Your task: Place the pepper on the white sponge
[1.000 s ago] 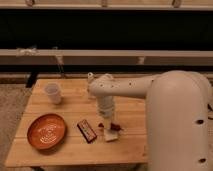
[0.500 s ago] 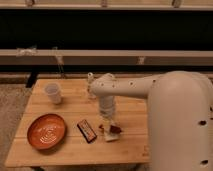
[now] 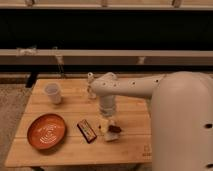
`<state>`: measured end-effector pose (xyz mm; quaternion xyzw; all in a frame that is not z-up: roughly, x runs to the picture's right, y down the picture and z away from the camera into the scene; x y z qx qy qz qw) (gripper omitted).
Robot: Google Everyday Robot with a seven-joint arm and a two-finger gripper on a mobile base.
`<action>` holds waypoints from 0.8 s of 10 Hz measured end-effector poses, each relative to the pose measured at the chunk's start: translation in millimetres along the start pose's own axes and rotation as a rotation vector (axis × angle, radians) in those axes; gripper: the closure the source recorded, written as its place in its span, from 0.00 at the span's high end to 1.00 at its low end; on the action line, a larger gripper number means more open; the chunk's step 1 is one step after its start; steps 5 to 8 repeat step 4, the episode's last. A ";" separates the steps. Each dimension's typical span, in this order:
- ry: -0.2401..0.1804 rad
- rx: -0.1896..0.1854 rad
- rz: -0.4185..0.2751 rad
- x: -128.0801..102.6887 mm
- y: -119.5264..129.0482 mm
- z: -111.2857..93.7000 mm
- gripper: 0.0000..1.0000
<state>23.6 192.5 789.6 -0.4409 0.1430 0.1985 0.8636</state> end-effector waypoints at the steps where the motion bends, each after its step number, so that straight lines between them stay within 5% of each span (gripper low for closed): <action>1: -0.021 -0.004 0.019 -0.2 -2.4 -3.2 0.80; 8: -0.020 -0.005 0.017 -1.0 -1.5 -2.8 0.80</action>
